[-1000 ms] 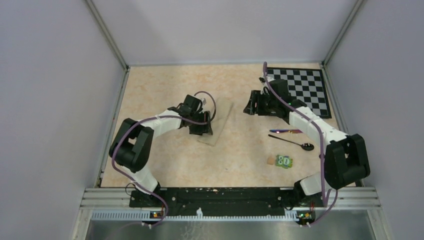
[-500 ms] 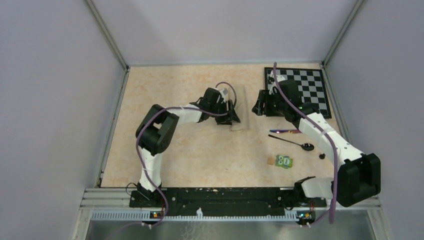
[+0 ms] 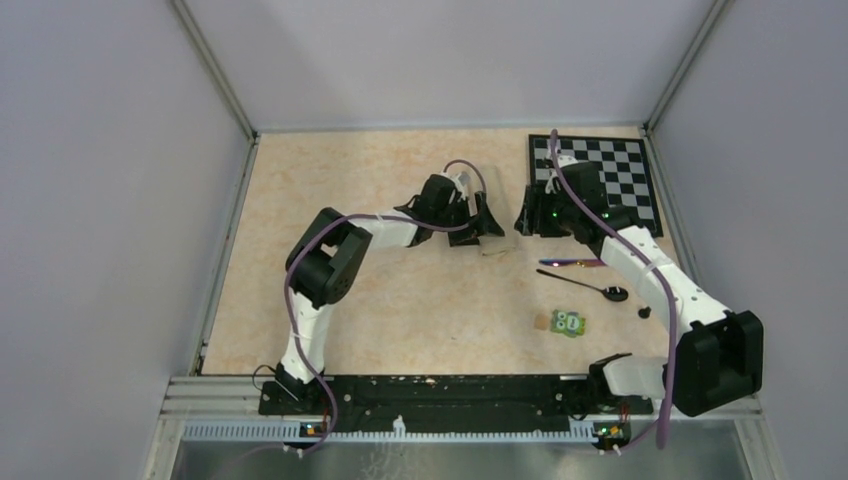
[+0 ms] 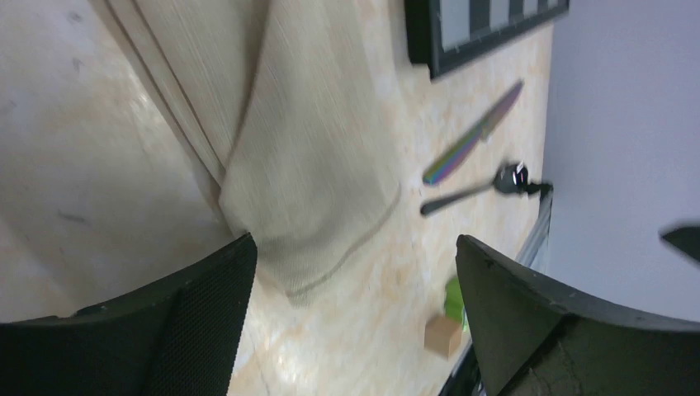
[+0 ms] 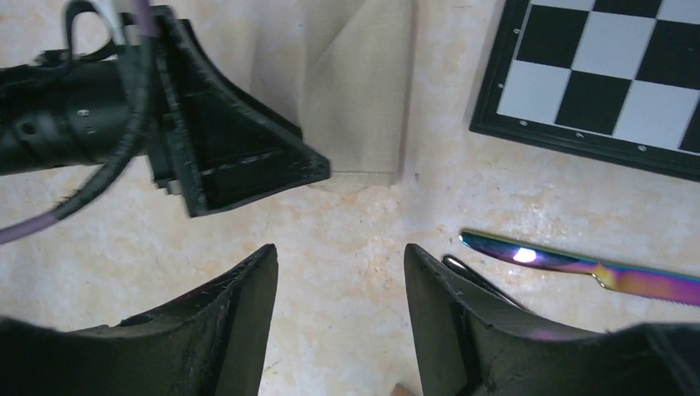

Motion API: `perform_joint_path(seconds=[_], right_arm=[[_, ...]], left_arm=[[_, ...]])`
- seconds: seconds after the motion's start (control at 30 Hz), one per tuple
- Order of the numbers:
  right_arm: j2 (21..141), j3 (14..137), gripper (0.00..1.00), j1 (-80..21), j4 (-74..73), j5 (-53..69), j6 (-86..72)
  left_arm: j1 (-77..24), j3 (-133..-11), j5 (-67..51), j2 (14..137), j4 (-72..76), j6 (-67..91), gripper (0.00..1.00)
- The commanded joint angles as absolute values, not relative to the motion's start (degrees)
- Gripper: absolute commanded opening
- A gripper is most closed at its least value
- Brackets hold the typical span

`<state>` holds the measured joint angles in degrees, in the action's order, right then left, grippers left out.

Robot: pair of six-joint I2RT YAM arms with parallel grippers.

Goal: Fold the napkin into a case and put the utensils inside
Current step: Move the smaller rectangle-folded napkin to the center of the board, then pick up the knife from the corner of the board.

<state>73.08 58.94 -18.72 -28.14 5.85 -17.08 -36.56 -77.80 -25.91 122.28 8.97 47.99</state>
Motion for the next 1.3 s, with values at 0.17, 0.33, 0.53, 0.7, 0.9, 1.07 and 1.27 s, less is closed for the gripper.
perform_joint_path(seconds=[0.17, 0.33, 0.53, 0.7, 0.9, 1.07, 1.27], right_arm=[[65.2, 60.5, 0.64, -10.9, -35.9, 2.2, -22.7], [67.8, 61.8, 0.7, -7.2, -42.4, -3.1, -34.1], [71.5, 61.8, 0.69, -2.2, -50.5, -11.0, -54.7], [77.7, 63.2, 0.68, -1.3, -50.4, -8.8, -65.8], [86.5, 66.2, 0.61, -1.3, -51.3, -9.7, -72.2], [94.0, 69.3, 0.6, -1.3, -52.9, -10.2, -72.9], [98.7, 67.7, 0.57, -0.4, -50.1, -11.1, -73.1]], left_arm=[[-36.2, -71.7, -40.4, 100.6, 8.5, 43.0, 0.99], [-34.5, -66.9, -36.4, 83.9, -4.9, 32.2, 0.99], [-28.2, -63.2, -26.6, 68.5, -15.7, 23.3, 0.99], [-24.8, -62.2, -20.9, 66.4, -17.7, 21.2, 0.99], [-23.7, -63.5, -20.8, 70.2, -20.0, 17.9, 0.99], [-23.1, -63.6, -18.0, 70.3, -22.3, 14.0, 0.99], [-23.2, -63.4, -15.0, 70.3, -24.1, 12.1, 0.99]])
